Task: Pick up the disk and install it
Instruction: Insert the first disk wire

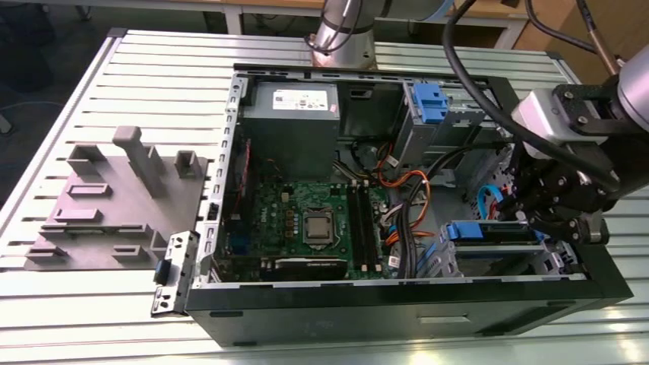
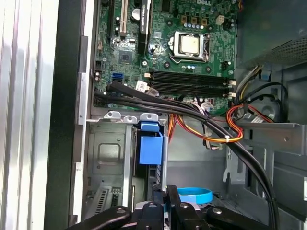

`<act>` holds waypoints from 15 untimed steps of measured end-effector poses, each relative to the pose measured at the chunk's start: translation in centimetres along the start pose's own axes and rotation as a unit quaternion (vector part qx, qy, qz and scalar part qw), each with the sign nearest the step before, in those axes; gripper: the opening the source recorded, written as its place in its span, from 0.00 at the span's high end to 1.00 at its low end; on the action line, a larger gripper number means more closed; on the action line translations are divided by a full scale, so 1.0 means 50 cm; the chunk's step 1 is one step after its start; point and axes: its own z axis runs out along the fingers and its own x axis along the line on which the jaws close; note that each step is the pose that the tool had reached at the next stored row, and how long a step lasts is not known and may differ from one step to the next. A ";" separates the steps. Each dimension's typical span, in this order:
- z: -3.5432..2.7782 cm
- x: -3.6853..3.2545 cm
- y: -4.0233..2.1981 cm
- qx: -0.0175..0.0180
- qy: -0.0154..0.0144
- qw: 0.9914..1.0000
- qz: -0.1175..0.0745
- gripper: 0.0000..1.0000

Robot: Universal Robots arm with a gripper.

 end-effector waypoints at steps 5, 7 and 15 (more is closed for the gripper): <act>0.008 0.004 0.003 0.007 -0.001 1.000 -0.001 0.84; 0.010 0.004 0.004 0.010 -0.001 1.000 -0.002 0.84; 0.016 0.007 0.008 0.012 -0.001 1.000 -0.002 0.84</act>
